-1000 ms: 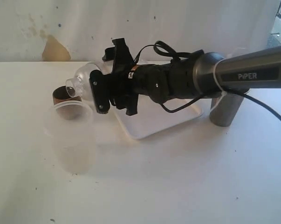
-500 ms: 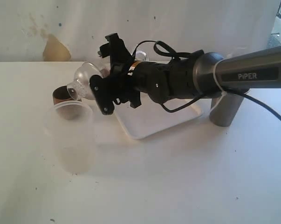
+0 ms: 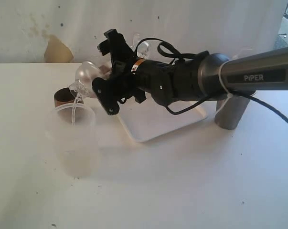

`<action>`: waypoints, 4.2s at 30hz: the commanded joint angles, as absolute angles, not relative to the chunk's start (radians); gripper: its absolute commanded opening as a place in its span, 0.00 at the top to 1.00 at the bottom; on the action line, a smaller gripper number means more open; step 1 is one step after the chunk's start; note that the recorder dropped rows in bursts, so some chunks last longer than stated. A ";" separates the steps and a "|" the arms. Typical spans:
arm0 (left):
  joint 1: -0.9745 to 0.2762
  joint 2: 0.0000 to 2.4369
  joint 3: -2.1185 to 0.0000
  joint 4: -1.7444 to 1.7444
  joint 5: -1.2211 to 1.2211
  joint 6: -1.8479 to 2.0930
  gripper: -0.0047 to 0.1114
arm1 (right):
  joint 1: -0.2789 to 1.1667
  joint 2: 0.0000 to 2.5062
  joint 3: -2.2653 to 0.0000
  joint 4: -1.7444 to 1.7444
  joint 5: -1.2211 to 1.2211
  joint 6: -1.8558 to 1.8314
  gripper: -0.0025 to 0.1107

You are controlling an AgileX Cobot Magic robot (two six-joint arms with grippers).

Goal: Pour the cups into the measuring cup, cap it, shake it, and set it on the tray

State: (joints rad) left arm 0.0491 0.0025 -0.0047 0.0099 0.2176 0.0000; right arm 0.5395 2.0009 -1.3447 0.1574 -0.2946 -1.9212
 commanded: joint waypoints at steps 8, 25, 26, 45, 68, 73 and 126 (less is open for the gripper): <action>0.047 0.000 0.000 0.008 0.203 0.000 0.96 | 0.544 1.986 -1.359 0.157 -0.383 -1.933 0.98; 0.047 0.000 0.000 0.008 0.203 0.000 0.96 | 0.570 1.986 -1.359 0.143 -0.383 -1.989 0.98; 0.047 0.000 0.000 0.008 0.203 0.000 0.96 | 0.570 1.986 -1.359 0.139 -0.383 -1.992 0.98; 0.047 0.000 0.000 0.008 0.203 0.000 0.96 | 0.570 1.986 -1.359 0.133 -0.406 -2.045 0.98; 0.047 0.000 0.000 0.008 0.203 0.000 0.96 | 0.570 1.986 -1.359 0.049 -0.420 -2.065 0.98; 0.047 0.000 0.000 0.008 0.203 0.000 0.96 | 0.581 1.986 -1.359 0.048 -0.429 -2.065 0.98; 0.047 0.000 0.000 0.008 0.203 0.000 0.96 | 0.598 1.986 -1.359 -0.110 -0.533 -2.132 0.98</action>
State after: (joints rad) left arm 0.0491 0.0025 -0.0047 0.0099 0.2176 0.0000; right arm 0.5986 2.0009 -1.3471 -0.0927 -0.4735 -2.1167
